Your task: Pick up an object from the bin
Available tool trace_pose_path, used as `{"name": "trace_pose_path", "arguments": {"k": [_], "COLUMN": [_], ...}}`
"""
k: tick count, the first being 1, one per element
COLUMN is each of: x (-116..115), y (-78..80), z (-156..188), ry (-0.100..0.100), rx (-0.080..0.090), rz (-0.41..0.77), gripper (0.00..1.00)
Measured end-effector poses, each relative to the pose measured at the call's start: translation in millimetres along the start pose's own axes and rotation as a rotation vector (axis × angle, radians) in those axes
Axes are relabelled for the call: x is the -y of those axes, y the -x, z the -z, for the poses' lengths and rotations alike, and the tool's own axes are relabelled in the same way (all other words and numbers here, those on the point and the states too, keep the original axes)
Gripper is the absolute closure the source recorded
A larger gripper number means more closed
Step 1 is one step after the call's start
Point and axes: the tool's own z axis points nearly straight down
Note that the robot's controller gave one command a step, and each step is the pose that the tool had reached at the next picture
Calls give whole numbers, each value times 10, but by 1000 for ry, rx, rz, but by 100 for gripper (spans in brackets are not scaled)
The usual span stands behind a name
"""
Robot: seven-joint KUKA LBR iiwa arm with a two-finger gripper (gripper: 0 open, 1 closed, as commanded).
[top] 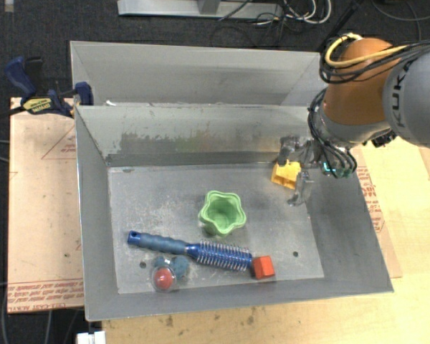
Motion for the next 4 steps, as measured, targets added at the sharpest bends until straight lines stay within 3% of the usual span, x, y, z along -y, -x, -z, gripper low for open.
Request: {"name": "trace_pose_path", "arguments": {"k": [1, 2, 3, 4], "x": [-665, -1334, -1322, -968], "y": [-363, -533, -524, -824], "z": [-180, -769, -764, 276], "ry": [3, 0, -1, -1], "rx": [4, 7, 11, 15], "rz": [-186, 1, 0, -109], "gripper": [0, 0, 100, 100]}}
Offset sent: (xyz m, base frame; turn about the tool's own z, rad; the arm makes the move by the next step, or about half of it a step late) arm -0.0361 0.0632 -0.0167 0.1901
